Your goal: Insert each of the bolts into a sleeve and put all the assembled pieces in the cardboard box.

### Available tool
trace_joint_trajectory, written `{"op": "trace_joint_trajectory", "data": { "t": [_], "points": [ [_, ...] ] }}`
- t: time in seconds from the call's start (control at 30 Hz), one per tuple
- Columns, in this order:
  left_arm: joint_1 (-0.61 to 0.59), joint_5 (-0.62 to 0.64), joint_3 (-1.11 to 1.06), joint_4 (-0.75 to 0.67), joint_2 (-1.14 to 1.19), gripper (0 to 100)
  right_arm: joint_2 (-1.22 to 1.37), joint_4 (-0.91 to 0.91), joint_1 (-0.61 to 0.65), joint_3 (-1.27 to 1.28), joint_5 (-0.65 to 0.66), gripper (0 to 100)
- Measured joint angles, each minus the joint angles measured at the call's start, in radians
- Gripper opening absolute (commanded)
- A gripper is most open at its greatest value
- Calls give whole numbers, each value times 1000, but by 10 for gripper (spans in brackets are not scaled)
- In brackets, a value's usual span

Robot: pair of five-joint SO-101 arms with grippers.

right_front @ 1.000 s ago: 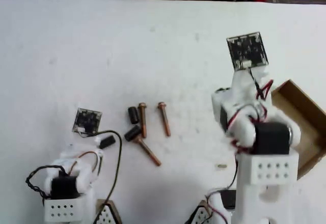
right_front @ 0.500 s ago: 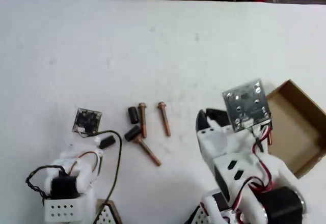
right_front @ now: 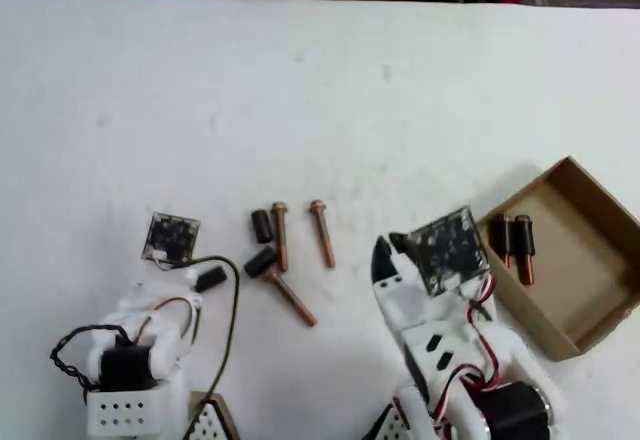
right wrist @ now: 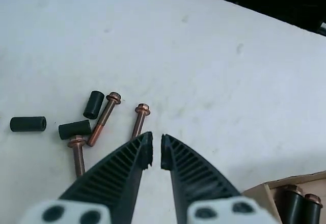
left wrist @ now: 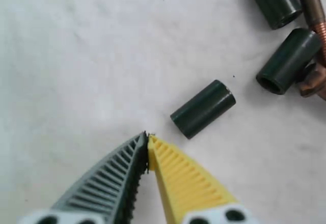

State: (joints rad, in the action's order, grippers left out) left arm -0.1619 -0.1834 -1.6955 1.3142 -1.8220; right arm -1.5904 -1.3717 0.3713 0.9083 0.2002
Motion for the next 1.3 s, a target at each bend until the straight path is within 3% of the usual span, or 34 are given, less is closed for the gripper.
{"op": "trace_joint_trajectory", "data": {
  "t": [0.57, 1.3],
  "points": [
    [0, 0, 0, 0, 0, 24, -60, 269, -3, 265, 29, 17],
    [0, 0, 0, 0, 0, 24, -57, 279, -44, 368, 29, 18]
  ]
}}
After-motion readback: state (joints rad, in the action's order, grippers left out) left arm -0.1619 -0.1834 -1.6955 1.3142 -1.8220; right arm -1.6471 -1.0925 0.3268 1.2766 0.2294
